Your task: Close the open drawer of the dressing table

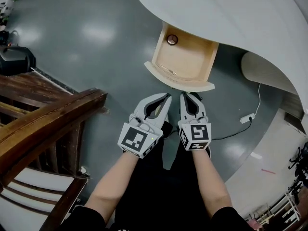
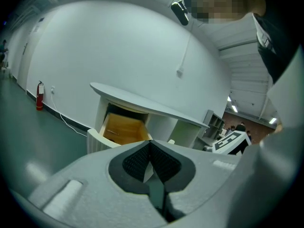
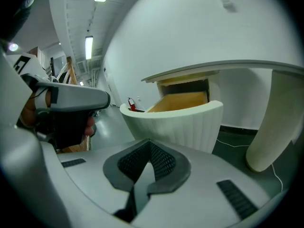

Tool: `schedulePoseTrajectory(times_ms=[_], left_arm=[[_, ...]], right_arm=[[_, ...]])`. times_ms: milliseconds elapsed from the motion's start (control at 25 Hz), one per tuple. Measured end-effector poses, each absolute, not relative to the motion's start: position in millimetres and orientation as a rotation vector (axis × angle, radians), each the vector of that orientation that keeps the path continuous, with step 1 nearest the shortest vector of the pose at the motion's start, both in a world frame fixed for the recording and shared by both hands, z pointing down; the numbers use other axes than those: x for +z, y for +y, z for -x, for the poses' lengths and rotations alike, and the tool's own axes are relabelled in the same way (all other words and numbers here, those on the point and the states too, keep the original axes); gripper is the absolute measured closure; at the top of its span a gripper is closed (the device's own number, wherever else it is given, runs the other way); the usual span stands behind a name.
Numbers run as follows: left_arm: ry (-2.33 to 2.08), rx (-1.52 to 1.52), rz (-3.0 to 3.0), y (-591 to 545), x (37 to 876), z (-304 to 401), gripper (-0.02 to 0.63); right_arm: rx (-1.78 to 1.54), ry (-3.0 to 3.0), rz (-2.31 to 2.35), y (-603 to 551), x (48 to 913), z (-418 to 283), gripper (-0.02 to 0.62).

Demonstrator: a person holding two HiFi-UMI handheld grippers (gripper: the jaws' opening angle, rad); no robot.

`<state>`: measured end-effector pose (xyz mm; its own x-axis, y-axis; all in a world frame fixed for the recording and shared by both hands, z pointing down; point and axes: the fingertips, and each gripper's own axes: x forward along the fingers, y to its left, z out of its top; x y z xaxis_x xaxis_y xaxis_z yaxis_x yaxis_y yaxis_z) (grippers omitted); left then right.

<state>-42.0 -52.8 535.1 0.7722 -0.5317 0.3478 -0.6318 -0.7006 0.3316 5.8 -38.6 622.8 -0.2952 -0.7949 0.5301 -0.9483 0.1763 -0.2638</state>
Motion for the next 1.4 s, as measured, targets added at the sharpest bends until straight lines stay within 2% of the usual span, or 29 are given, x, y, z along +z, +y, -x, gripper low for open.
schedulePoseTrajectory(times_ms=[320,1400], left_arm=[[-0.899,0.297,-2.498,-64,561,33,0.597],[-0.963,0.232,-2.543,-154,564,-5,0.597]], right_arm=[[0.829,-2.200,-1.725,-47,628,-13,0.580],[0.654,-2.230,-1.778,-149,616,-66,0.580]])
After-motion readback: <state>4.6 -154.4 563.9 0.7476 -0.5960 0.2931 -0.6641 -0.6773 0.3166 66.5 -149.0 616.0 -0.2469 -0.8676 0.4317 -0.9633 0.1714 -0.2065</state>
